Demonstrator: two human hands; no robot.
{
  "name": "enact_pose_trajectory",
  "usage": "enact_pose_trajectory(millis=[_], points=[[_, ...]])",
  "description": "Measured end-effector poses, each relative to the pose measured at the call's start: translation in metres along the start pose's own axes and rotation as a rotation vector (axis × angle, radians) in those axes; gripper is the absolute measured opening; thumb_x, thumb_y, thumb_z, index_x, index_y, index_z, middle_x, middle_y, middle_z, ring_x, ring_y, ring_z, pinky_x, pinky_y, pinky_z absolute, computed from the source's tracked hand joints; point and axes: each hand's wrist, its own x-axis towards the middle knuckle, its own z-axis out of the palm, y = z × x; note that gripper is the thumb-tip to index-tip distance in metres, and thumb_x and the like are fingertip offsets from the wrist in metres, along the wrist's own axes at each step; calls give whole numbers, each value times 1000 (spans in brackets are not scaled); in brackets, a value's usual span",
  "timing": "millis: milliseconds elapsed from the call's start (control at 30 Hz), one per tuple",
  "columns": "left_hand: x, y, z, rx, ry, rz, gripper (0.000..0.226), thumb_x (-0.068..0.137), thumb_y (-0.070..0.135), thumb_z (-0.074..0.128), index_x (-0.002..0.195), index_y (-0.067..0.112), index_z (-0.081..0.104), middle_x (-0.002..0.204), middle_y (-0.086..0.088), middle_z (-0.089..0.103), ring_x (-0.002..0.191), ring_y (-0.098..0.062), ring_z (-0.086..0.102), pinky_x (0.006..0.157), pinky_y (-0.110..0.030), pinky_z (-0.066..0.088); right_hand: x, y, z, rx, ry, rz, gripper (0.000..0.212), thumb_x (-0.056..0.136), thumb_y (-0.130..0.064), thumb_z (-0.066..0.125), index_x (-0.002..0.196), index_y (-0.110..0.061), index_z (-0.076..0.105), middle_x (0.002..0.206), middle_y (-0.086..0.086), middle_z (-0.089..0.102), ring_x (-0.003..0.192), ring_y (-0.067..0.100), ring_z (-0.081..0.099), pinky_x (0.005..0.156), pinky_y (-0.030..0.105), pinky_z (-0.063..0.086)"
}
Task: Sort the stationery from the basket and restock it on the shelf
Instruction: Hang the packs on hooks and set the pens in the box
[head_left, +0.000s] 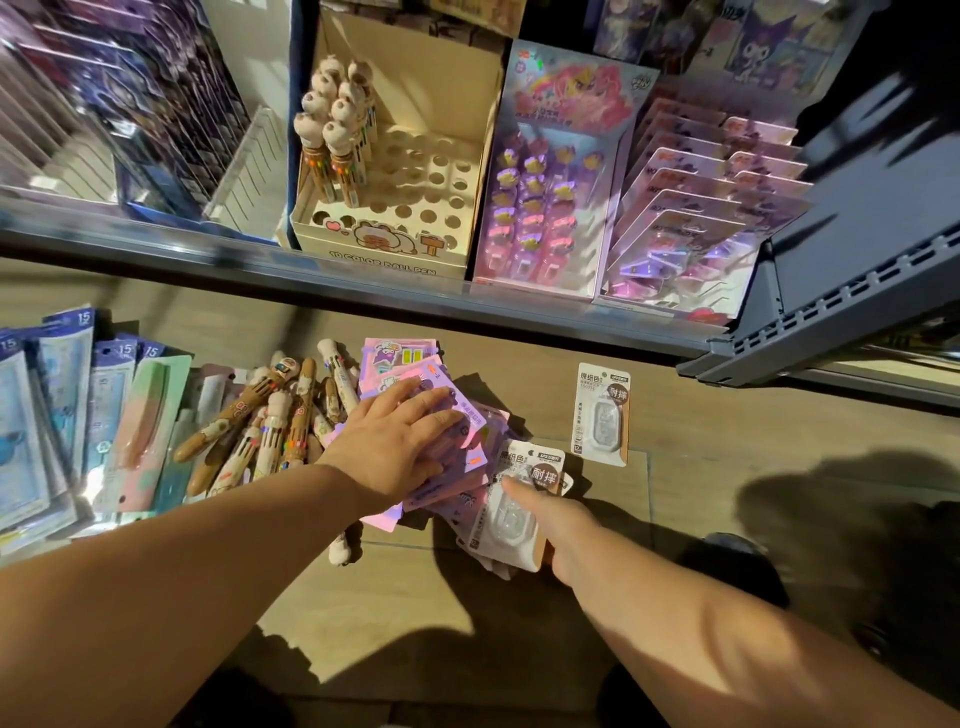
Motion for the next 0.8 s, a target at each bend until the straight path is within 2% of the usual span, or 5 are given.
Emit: enact_pose_trajectory(millis=[200, 333, 533, 633, 800], points=[[1, 2, -2, 24, -58, -48, 64, 97, 50, 48, 153, 38, 19, 163, 9, 10, 150, -26, 3, 118, -45, 13, -4, -7, -9, 11, 149, -188, 73, 59, -35, 90, 115, -13, 49, 104, 9, 64, 84, 24, 65, 77, 37, 54], [1, 2, -1, 20, -91, -76, 64, 98, 51, 44, 153, 39, 16, 163, 10, 9, 149, -24, 2, 118, -45, 14, -7, -24, -34, 127, 279, -328, 64, 70, -28, 85, 122, -18, 48, 110, 8, 63, 94, 28, 63, 87, 45, 54], [3, 6, -7, -19, -41, -98, 68, 91, 69, 28, 151, 37, 26, 161, 10, 19, 149, -22, 8, 119, -43, 10, -26, -69, -37, 248, 64, -450, 51, 74, -20, 82, 118, -22, 56, 106, 7, 70, 91, 28, 69, 79, 45, 57], [4, 15, -18, -378, 147, -118, 97, 77, 85, 11, 143, 23, 46, 147, 0, 47, 138, -22, 34, 114, -40, 24, -43, -84, -19, 229, -163, -458, 44, 77, -17, 76, 118, -18, 60, 98, 7, 74, 85, 25, 71, 74, 39, 56], [8, 45, -49, -1357, -7, -265, 62, 81, 51, 59, 134, 23, 43, 121, -3, 62, 92, -11, 62, 75, -26, 51, -62, -83, 18, 89, -294, -479, 55, 74, -34, 75, 124, -19, 57, 106, 10, 73, 95, 30, 70, 88, 49, 55]])
